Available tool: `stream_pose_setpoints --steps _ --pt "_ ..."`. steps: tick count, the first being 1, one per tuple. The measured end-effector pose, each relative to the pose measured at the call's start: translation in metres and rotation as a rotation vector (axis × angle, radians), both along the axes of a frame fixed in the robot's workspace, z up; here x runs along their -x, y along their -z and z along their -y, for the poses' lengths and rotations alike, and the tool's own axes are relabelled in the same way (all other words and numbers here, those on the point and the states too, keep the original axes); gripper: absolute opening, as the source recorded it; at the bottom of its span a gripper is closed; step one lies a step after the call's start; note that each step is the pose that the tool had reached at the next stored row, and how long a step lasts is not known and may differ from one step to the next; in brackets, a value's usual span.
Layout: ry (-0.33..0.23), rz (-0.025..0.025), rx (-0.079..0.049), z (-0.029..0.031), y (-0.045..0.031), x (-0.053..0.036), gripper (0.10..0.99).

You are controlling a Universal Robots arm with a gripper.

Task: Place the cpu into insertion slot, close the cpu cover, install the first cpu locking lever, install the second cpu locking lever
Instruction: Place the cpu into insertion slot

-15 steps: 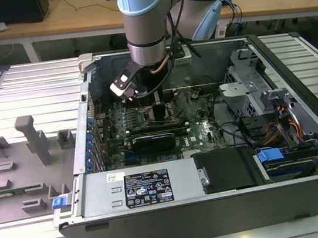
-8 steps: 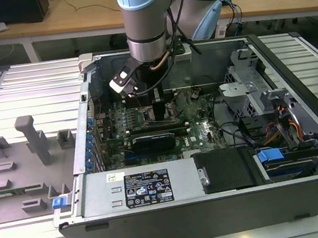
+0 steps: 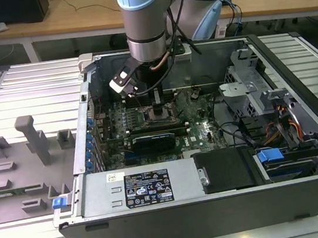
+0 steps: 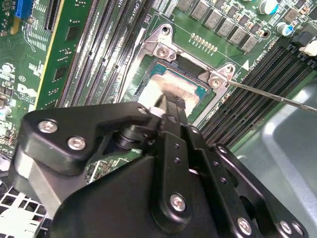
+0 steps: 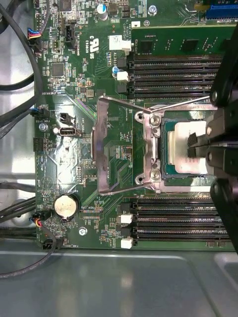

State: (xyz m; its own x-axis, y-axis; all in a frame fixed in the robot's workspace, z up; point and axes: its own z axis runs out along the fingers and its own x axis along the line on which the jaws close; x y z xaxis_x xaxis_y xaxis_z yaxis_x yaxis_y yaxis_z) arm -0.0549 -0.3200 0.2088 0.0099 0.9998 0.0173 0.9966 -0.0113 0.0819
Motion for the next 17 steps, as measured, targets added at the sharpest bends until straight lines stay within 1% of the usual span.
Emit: stream_pose_setpoints --steps 1,4,6,11,13,14,15,16,17 --pt "0.0 0.0 0.0 0.0 0.0 0.0 0.114" --pt "0.0 0.0004 0.0 0.0 0.0 0.0 0.106" --pt "0.0 0.0001 0.0 0.0001 -0.0018 0.0001 0.106" --pt "0.0 0.0005 0.0 0.0 -0.019 0.0 0.106" --pt "0.0 0.0004 0.0 0.0 -0.0276 0.0 0.106" --pt "0.0 0.0004 0.0 0.0 -0.0303 0.0 0.106" --pt "0.0 0.0004 0.0 0.0 -0.0369 0.0 0.106" --pt "0.0 0.0003 0.0 0.0 -0.0411 0.0 0.106" --pt "0.0 0.0004 0.0 0.0 -0.0436 0.0 0.106"
